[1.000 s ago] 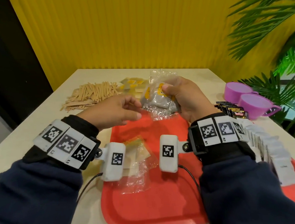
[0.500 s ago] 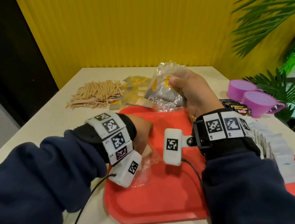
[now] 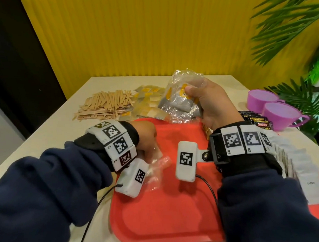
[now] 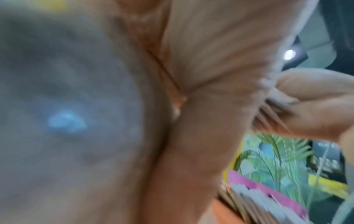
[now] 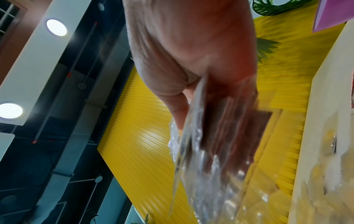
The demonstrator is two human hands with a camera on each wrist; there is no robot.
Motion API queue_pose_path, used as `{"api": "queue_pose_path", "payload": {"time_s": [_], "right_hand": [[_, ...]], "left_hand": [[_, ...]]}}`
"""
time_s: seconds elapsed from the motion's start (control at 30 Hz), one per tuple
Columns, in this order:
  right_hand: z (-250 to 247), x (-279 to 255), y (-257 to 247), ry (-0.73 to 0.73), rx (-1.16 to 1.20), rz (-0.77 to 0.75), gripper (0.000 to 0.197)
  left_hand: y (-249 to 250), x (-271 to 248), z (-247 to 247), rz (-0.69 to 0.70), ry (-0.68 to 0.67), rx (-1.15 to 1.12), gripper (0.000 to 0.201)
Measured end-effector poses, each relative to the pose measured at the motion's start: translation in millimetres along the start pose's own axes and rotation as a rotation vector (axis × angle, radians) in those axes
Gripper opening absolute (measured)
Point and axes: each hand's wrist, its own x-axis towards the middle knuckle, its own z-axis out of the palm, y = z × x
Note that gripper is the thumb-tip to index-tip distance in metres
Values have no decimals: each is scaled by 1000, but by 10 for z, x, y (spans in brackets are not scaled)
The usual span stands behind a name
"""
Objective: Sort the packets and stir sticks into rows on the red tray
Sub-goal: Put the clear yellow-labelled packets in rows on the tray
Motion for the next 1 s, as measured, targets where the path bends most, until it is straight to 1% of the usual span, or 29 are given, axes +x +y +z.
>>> {"api": "queue_pose_path", "payload": {"time_s": [0.07, 0.13, 0.23, 0.3, 0.37, 0.43, 0.5, 0.57, 0.67, 0.77, 0.8, 0.83, 0.9, 0.97, 1.0], "right_hand": [[-7, 2, 10, 7, -1, -2, 15], [-12, 12, 27, 23, -1, 1, 14], [-22, 26, 41, 58, 27, 22, 19], [-26, 32, 41, 75, 59, 37, 20], [-29, 28, 34, 59, 115, 72, 17], [-34, 19, 19, 39, 173, 107, 16], [-54, 27, 15, 34, 211, 112, 18], [-71, 30, 19, 17, 198, 100, 18], [-77, 20, 43, -59, 161, 62, 17], [-75, 9, 65, -159, 129, -18, 22], [-76, 9, 76, -195, 127, -44, 22], [-82, 10, 85, -227, 125, -72, 22], [-95, 3, 95, -270, 120, -130, 19], [-99, -9, 92, -300, 131, -177, 21], [-96, -16, 86, -312, 144, -192, 21]], "left_hand": [[-87, -7, -95, 23, 134, -203, 29], [-159, -40, -207, 64, 268, -377, 27], [-257, -37, -304, 134, 537, -654, 20], [-292, -6, -308, 139, 723, -848, 16], [-311, 34, -288, 108, 846, -1046, 20], [-314, 48, -255, 106, 948, -1169, 25], [-310, 32, -234, 106, 994, -1305, 24], [-328, 43, -221, 121, 987, -1492, 27], [-370, 115, -207, 153, 947, -1737, 30], [-361, 134, -240, 112, 825, -1907, 36], [-352, 128, -256, 95, 770, -1967, 39], [-351, 117, -275, 85, 715, -2027, 34], [-341, 66, -328, 109, 536, -2183, 6], [-365, 32, -350, 129, 311, -2332, 13], [-376, 30, -357, 146, 208, -2384, 12]]}}
